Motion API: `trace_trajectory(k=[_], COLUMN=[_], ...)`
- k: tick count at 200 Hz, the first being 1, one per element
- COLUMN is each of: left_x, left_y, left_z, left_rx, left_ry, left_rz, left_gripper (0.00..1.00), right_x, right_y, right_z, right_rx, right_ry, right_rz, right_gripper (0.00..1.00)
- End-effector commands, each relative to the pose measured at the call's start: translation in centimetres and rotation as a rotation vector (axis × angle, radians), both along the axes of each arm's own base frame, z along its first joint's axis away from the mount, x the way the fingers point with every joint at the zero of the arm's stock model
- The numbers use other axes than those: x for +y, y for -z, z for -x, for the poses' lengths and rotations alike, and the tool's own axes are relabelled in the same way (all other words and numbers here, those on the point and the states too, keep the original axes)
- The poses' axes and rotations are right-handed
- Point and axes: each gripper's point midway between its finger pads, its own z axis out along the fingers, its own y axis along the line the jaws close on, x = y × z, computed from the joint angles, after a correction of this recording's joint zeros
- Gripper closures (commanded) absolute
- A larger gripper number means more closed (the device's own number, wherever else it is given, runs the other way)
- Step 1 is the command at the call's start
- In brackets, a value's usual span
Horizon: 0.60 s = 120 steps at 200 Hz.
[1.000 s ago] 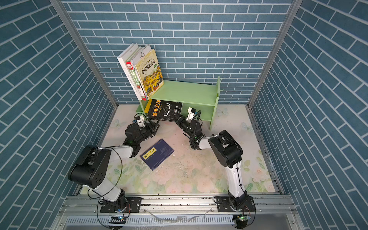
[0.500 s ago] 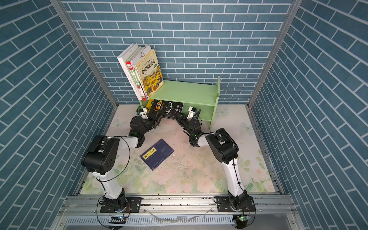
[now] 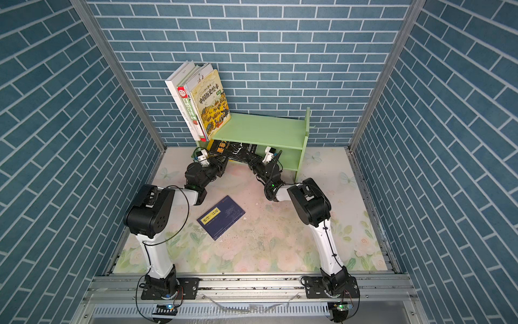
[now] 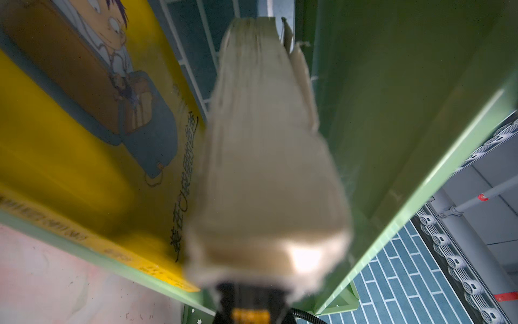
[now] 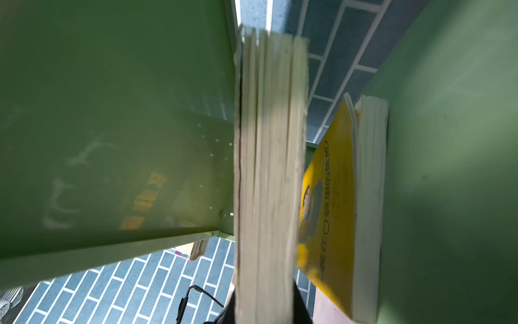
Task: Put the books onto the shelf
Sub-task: 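Push the black book into the shelf's lower tier beside the yellow book with both grippers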
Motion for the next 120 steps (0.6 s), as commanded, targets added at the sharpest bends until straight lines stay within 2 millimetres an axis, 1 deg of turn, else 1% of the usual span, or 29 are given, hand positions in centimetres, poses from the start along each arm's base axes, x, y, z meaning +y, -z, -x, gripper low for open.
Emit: trace_trajectory(k=[1, 3, 10, 32, 55, 90, 120], left_x=[1.4, 1.4, 1.8, 2.7, 3.8, 5.4, 5.4], left_y=[-2.3, -2.3, -2.5, -3.2, -3.5, -3.0, -2.6], left_z=[-0.9, -0.9, -1.0, -1.5, -1.9, -2.8, -3.5], left_rx=[-0.104, -0.106, -0.112, -0.131, -0.139, -0.129, -0.117], left_ry=[-0.08, -0.083, -0.096, -0.128, -0.163, -0.205, -0.198], left_rz=[0.002, 0.001, 0.003, 0.007, -0.008, -0.026, -0.024], left_gripper=[0.9, 0.9, 0.9, 0.91, 0.91, 0.91, 0.91], right_x=[0.3, 0.3, 0.3, -0.3, -1.1, -1.7, -2.0], right_y=[-3.7, -3.8, -3.6, -2.9, -2.1, -1.5, -1.2], right_z=[0.6, 0.6, 0.6, 0.7, 0.6, 0.7, 0.9], right_rx=[-0.088, -0.088, -0.084, -0.067, -0.053, -0.044, -0.04], right_ry=[-0.025, -0.025, -0.023, -0.002, 0.024, 0.037, 0.043], right_rz=[-0.075, -0.076, -0.072, -0.054, -0.032, -0.015, -0.005], right_gripper=[0.71, 0.66, 0.59, 0.46, 0.45, 0.45, 0.45])
